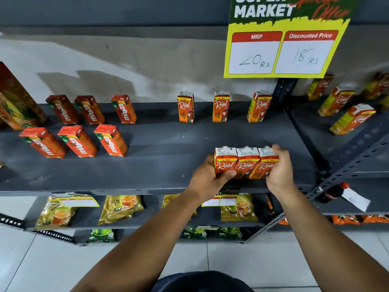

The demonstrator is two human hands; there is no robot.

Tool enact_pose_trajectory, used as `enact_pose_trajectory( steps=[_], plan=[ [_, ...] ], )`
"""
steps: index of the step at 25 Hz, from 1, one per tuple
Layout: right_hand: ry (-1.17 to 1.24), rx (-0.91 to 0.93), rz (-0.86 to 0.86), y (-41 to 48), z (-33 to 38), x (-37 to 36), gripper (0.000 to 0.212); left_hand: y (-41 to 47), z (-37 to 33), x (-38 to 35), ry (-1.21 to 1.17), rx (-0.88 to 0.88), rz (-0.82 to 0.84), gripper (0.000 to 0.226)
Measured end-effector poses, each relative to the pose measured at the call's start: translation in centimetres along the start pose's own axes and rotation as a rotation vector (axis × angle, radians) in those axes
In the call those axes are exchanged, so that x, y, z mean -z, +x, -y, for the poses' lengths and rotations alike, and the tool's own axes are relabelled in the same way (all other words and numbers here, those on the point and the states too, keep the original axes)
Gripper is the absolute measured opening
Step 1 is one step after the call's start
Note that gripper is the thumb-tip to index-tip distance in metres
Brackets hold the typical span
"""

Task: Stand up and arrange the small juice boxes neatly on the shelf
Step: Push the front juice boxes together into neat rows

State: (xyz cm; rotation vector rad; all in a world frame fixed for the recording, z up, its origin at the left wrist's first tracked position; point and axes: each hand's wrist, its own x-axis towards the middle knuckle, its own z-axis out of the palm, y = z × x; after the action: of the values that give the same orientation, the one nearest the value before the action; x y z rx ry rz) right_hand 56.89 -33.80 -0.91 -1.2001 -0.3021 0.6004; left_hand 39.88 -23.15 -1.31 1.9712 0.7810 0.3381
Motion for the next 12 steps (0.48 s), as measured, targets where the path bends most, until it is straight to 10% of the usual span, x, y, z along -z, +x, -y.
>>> enact_pose_trajectory(
  steps=[7,12],
  plan=[
    [0.002,0.097,-0.01,-1.1,0.5,-1.1,0.032,-0.2,-0.4,0.2,-0.072,-0.004,0.026,0.065],
    [-0.2,0.701,-0.334,-4.8,0.8,-0.9,0.032,-5.2,1.8,5.2,-0.357,-0.172,-0.209,0.097]
  ],
)
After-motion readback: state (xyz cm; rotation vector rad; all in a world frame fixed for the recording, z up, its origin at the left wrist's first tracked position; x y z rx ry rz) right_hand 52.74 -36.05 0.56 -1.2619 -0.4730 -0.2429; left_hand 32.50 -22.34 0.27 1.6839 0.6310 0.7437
